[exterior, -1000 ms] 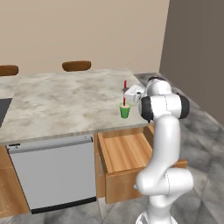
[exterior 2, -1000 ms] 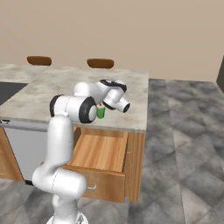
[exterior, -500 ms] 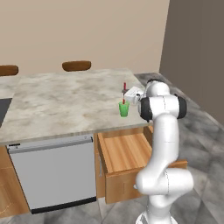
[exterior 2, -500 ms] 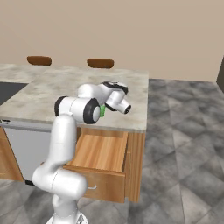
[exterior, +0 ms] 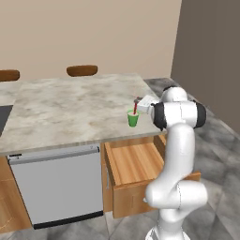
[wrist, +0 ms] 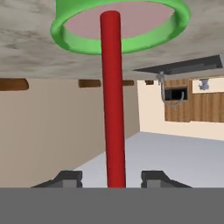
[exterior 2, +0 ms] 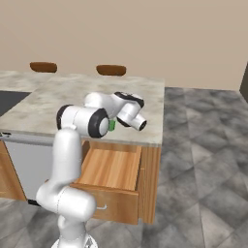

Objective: Pick up the straw from the right drawer and put it inside the smoothie cup.

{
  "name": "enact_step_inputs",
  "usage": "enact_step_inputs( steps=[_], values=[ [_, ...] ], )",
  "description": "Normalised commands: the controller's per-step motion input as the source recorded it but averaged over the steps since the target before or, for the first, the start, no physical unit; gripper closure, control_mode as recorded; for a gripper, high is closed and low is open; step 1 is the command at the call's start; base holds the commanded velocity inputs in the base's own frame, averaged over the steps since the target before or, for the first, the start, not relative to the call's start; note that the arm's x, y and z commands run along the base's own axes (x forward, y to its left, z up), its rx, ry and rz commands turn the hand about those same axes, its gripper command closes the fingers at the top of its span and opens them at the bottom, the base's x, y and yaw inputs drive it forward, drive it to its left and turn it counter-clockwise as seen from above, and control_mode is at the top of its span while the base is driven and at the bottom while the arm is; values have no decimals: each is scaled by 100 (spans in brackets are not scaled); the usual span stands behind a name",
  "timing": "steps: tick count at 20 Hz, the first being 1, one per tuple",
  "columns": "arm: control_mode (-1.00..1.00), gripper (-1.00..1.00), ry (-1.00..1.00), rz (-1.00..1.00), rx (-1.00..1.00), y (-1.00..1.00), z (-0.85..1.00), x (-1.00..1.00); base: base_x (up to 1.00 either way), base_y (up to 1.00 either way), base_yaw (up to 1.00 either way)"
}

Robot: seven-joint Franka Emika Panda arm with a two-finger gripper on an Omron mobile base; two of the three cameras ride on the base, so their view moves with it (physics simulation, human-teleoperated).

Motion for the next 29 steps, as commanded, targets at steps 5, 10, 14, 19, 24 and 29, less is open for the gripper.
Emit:
enact_step_inputs(
  steps=[5, 10, 14, 19, 24, 29],
  values=[
    [-100, -100, 3, -6, 0, 2, 59, -15, 0, 0, 0],
    [-100, -100, 2, -5, -3, 0, 75, -50, 0, 0, 0],
    [-100, -100, 0, -4, -9, 0, 47, -91, 0, 0, 0],
    [-100, -100, -7, -1, -15, 4, 58, -100, 0, 0, 0],
    [-100, -100, -20, 0, -20, 37, 64, -85, 0, 0, 0],
    [-100, -100, -3, 2, -16, 24, 28, -39, 0, 0, 0]
  ],
)
